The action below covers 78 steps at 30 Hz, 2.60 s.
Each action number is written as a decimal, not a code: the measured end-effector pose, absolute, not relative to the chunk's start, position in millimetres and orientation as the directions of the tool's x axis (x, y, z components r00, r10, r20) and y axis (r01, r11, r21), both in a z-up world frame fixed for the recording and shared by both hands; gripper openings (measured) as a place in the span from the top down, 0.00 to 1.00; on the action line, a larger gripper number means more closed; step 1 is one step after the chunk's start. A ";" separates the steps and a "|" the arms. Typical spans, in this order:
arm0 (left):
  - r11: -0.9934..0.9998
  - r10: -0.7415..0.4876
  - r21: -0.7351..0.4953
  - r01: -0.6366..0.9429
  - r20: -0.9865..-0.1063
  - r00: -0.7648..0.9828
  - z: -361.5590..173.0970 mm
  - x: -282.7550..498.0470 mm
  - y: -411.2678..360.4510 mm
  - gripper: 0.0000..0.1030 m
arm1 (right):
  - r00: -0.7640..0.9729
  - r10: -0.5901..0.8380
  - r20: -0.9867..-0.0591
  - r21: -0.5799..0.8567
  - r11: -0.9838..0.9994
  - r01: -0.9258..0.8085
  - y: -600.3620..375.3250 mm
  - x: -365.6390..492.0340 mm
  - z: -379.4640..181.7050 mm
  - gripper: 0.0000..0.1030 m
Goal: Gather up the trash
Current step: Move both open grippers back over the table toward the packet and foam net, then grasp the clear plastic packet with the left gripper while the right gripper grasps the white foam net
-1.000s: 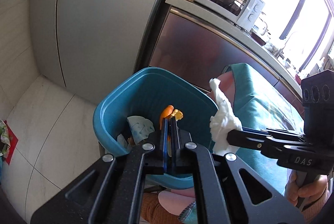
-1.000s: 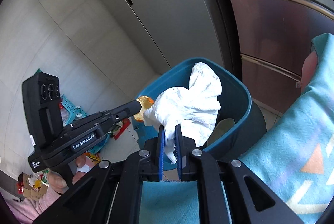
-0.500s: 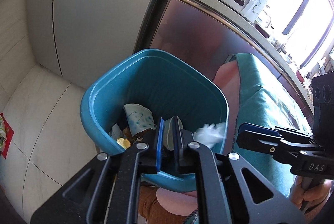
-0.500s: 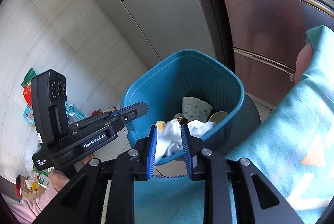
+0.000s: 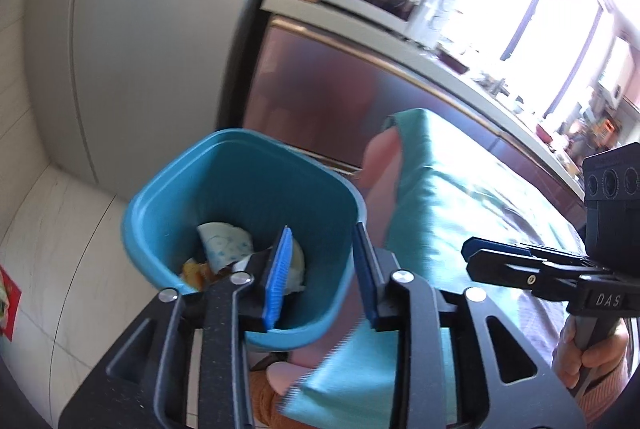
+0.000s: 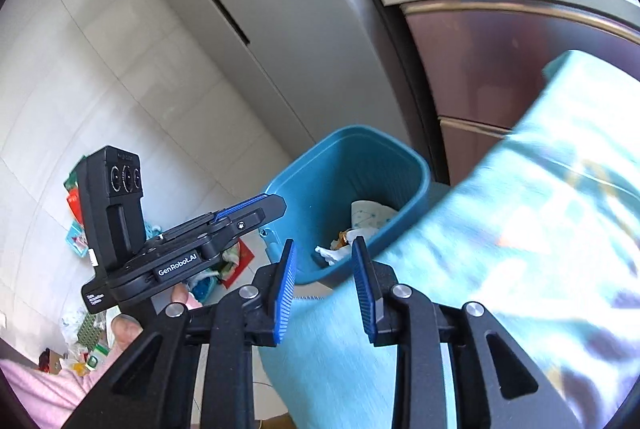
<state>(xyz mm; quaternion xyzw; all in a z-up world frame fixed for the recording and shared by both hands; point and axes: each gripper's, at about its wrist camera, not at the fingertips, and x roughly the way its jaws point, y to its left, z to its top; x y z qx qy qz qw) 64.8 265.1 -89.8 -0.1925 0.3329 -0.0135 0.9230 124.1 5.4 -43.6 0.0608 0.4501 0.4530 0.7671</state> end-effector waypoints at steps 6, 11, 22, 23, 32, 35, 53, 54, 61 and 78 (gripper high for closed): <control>0.933 -0.243 -0.359 0.027 -0.573 0.783 -72.7 68.2 216.9 0.56 | 0.291 0.743 -0.602 0.501 0.636 -0.588 -60.1 114.8 -30.7 0.73; 0.920 -0.334 -0.367 0.135 -0.559 0.759 -64.4 75.0 168.5 0.50 | 0.403 0.701 -0.588 0.507 0.708 -0.491 -126.4 109.8 -28.7 0.72; 0.871 -0.490 -0.322 0.370 -0.570 0.659 -56.0 89.9 36.4 0.46 | 0.666 0.446 -0.598 0.481 0.864 -0.146 -301.0 80.0 -37.9 0.65; 0.867 -0.499 -0.316 0.386 -0.573 0.651 -56.0 90.6 27.0 0.46 | 0.686 0.406 -0.604 0.473 0.875 -0.102 -318.2 75.8 -39.2 0.65; 0.826 -0.548 -0.275 0.493 -0.600 0.583 -56.4 103.7 -51.1 0.44 | 0.753 0.180 -0.632 0.461 0.869 0.180 -431.3 47.3 -63.2 0.61; 0.811 -0.561 -0.271 0.518 -0.612 0.558 -60.3 107.7 -72.8 0.44 | 0.742 0.167 -0.649 0.462 0.861 0.211 -446.7 48.2 -72.3 0.60; 0.764 -0.577 -0.237 0.600 -0.665 0.473 -65.2 137.8 -134.2 0.41 | 0.648 0.357 -0.672 0.450 0.893 -0.026 -392.6 88.6 -76.8 0.69; 0.762 -0.578 -0.234 0.604 -0.668 0.470 -64.5 140.2 -137.7 0.41 | 0.642 0.367 -0.674 0.445 0.894 -0.044 -388.7 89.5 -75.9 0.69; 0.738 -0.581 -0.207 0.643 -0.680 0.447 -58.4 155.4 -168.7 0.40 | 0.663 0.352 -0.660 0.449 0.893 -0.027 -405.2 86.9 -65.1 0.69; 0.680 -0.575 -0.184 0.710 -0.734 0.361 -71.9 188.6 -259.8 0.25 | 0.677 0.272 -0.683 0.461 0.881 0.111 -446.8 175.3 -70.7 0.44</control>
